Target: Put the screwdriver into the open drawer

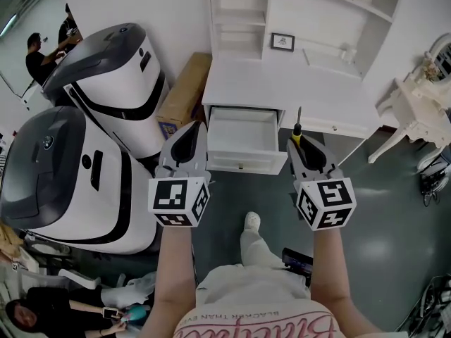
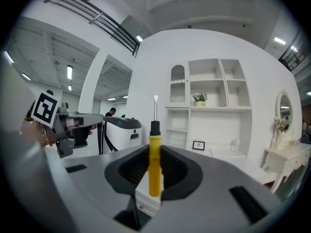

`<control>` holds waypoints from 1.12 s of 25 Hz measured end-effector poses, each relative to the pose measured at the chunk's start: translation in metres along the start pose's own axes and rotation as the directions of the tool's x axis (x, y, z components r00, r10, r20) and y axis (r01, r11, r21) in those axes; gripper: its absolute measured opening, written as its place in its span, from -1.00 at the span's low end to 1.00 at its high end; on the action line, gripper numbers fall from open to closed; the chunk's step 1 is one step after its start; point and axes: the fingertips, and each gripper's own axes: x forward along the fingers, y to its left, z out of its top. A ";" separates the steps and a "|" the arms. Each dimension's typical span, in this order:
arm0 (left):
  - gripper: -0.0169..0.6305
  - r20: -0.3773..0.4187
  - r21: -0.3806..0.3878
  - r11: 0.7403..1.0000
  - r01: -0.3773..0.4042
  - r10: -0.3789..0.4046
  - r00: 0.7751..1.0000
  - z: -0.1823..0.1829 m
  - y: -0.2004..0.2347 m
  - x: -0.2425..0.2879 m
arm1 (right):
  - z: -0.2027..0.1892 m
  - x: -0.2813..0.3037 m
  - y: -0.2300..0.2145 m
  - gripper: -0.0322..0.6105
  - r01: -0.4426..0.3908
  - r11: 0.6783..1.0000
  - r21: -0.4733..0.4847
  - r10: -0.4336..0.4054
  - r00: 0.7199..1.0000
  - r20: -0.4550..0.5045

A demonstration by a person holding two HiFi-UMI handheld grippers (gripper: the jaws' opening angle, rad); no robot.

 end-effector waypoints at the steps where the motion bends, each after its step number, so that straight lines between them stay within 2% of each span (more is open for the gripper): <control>1: -0.92 -0.001 0.001 1.000 -0.003 0.003 1.000 -0.002 0.001 0.008 | -0.002 0.007 -0.005 -0.67 -0.003 1.000 0.001 0.003 1.000 0.000; 18: -0.92 -0.064 0.016 0.999 -0.038 0.039 0.997 -0.035 0.031 0.163 | -0.011 0.148 -0.099 -0.67 -0.048 0.997 0.060 0.050 0.998 -0.033; 28: -0.92 -0.107 0.006 0.997 -0.074 0.074 0.991 -0.059 0.052 0.222 | -0.019 0.214 -0.125 -0.67 -0.109 0.992 0.066 0.114 0.991 -0.070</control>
